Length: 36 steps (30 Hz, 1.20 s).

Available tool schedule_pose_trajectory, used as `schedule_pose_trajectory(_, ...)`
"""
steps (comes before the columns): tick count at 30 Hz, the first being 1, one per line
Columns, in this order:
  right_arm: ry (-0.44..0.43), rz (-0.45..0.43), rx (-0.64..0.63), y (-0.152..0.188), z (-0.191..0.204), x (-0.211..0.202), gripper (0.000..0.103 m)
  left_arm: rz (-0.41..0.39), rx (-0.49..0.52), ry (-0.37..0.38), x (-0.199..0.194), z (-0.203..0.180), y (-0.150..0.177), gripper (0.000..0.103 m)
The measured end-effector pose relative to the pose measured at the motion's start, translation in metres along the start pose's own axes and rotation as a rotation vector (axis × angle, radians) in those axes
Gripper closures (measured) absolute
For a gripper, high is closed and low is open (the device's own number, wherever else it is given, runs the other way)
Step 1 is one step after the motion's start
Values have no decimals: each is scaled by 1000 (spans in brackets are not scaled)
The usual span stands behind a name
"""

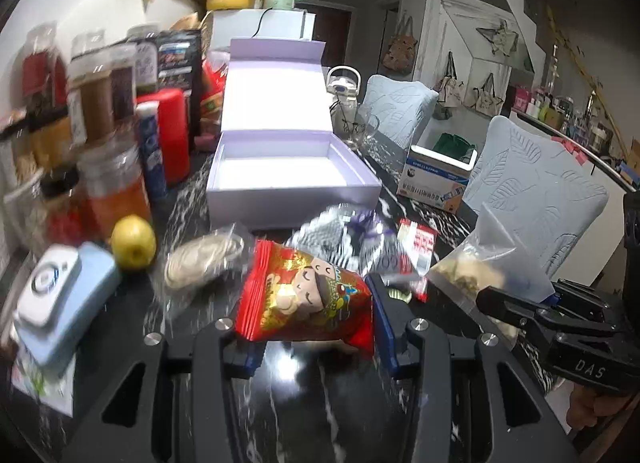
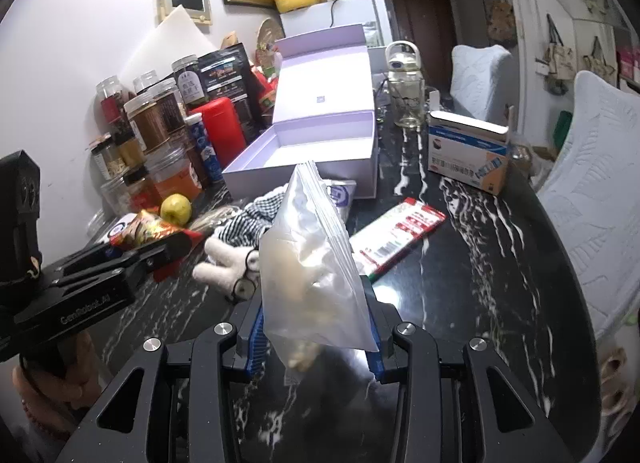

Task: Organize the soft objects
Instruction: 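Carry the snack bag and zip bag over the lavender box with both tools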

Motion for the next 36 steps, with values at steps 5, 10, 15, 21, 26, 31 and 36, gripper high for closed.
schedule_pose_trajectory(5, 17, 10, -14, -21, -9, 5, 64, -22, 33, 21, 7, -12, -32, 59)
schedule_pose_trajectory(10, 30, 0, -31, -52, -15, 10, 64, -57, 63, 21, 15, -18, -68, 59)
schedule_pose_trajectory(15, 31, -25, -54, -89, -20, 15, 64, -99, 77, 20, 22, -19, -105, 59)
schedule_pose_trajectory(21, 11, -53, -94, -135, -18, 27, 64, -161, 88, 10, 28, -20, -148, 59)
schedule_pose_trajectory(26, 3, -76, -135, -172, -19, 40, 64, -212, 93, 9, 38, -18, -183, 59)
schedule_pose_trajectory(31, 3, -84, -142, -202, -29, 63, 64, -257, 93, -19, 52, -12, -213, 59)
schedule_pose_trajectory(36, -14, -84, -132, -227, -40, 93, 64, -281, 105, -36, 78, -8, -241, 59)
Point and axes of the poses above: each gripper's, at about its wrist camera, not at the fingertips, and x roughly the way its jaws point, z to its left, y to its underside, the point moved 10 cm from there along x, roughly the way its jaws point, and after that the axes turned 13 degrees about -y, right-handed, at the moved point
